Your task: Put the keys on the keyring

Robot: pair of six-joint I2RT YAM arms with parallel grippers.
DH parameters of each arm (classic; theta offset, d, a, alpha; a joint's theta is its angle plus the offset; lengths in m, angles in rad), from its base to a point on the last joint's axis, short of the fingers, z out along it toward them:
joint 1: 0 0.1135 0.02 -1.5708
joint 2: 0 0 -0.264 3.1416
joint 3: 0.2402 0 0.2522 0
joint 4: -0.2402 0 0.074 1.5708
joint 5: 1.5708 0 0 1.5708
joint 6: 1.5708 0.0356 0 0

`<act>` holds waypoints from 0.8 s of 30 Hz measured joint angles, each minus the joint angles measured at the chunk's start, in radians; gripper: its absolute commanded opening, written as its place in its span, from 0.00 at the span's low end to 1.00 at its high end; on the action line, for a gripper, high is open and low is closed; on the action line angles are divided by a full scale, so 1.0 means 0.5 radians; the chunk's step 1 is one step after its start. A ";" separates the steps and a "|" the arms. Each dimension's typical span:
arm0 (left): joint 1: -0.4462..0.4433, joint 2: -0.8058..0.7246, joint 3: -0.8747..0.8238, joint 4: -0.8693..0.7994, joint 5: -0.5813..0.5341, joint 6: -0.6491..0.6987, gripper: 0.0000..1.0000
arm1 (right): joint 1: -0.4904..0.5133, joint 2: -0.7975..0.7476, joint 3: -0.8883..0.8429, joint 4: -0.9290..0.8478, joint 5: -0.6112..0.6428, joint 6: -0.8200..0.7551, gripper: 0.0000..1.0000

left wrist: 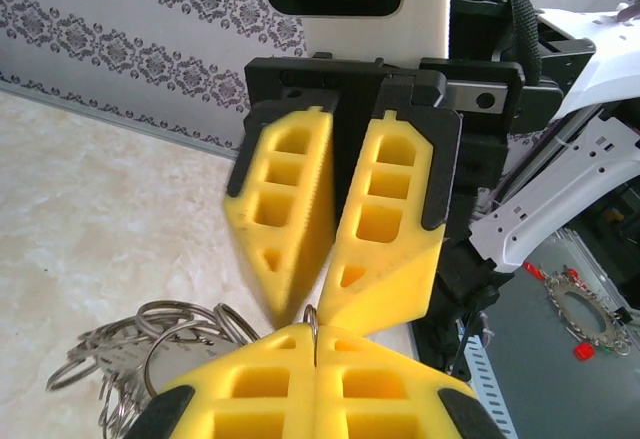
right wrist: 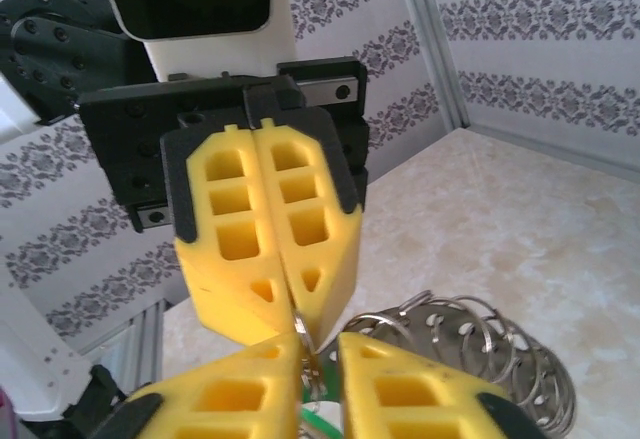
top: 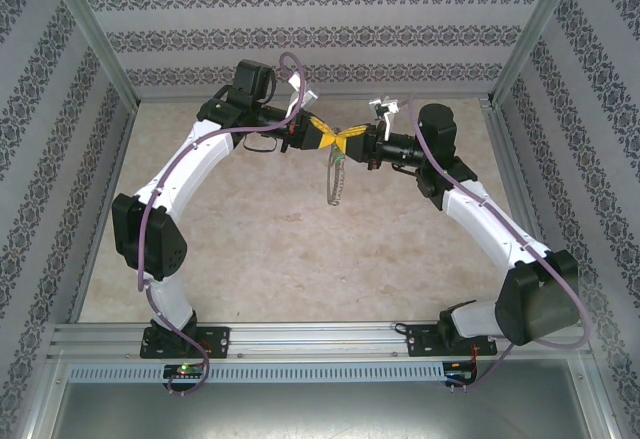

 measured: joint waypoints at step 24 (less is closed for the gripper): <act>0.066 -0.001 0.123 -0.169 -0.106 0.130 0.43 | -0.027 0.210 0.660 -1.082 0.076 -0.730 0.00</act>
